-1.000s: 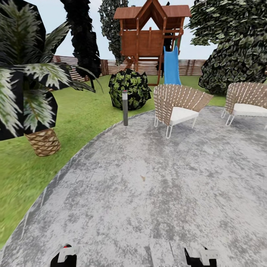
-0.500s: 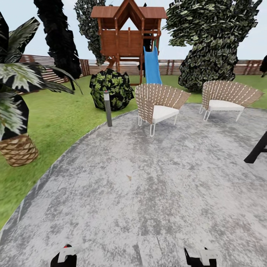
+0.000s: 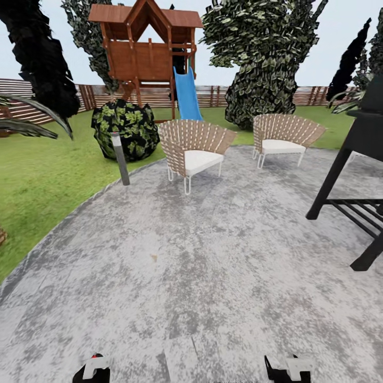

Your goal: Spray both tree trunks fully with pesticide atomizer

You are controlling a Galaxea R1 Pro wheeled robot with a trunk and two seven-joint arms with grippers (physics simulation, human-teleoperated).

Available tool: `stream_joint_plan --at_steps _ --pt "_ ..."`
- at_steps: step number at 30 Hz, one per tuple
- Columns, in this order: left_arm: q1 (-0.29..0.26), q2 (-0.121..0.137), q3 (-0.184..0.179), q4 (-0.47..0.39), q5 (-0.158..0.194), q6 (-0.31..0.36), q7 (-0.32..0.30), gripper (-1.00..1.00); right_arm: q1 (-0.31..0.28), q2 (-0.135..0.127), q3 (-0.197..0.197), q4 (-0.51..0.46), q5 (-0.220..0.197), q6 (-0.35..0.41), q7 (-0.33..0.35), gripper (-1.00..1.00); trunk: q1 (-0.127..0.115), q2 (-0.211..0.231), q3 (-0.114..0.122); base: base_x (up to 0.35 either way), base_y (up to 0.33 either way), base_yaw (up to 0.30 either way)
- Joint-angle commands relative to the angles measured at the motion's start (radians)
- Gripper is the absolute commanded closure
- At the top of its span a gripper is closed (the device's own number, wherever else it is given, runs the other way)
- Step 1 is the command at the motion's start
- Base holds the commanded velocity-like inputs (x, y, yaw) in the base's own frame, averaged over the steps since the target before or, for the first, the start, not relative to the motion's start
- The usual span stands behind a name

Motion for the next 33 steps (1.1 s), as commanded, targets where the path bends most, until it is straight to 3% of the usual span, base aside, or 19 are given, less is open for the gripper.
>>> stream_joint_plan --at_steps 1,16,33 --pt "0.000 0.000 0.000 0.003 0.000 0.000 0.001 1.00 0.000 0.000 -0.001 -0.001 0.000 0.000 0.000 -1.00 0.000 0.000 0.000 0.000 -0.269 -0.290" --pt "0.000 0.000 0.001 0.006 0.000 0.000 0.002 1.00 0.000 0.000 -0.004 -0.003 -0.003 0.000 0.000 -1.00 0.000 0.000 0.000 0.000 -0.227 -0.290" --pt "0.000 0.000 0.002 0.005 0.000 0.000 0.001 1.00 0.000 0.000 -0.003 -0.003 -0.003 0.002 0.000 -1.00 0.000 0.000 -0.006 0.000 -0.003 -0.293"
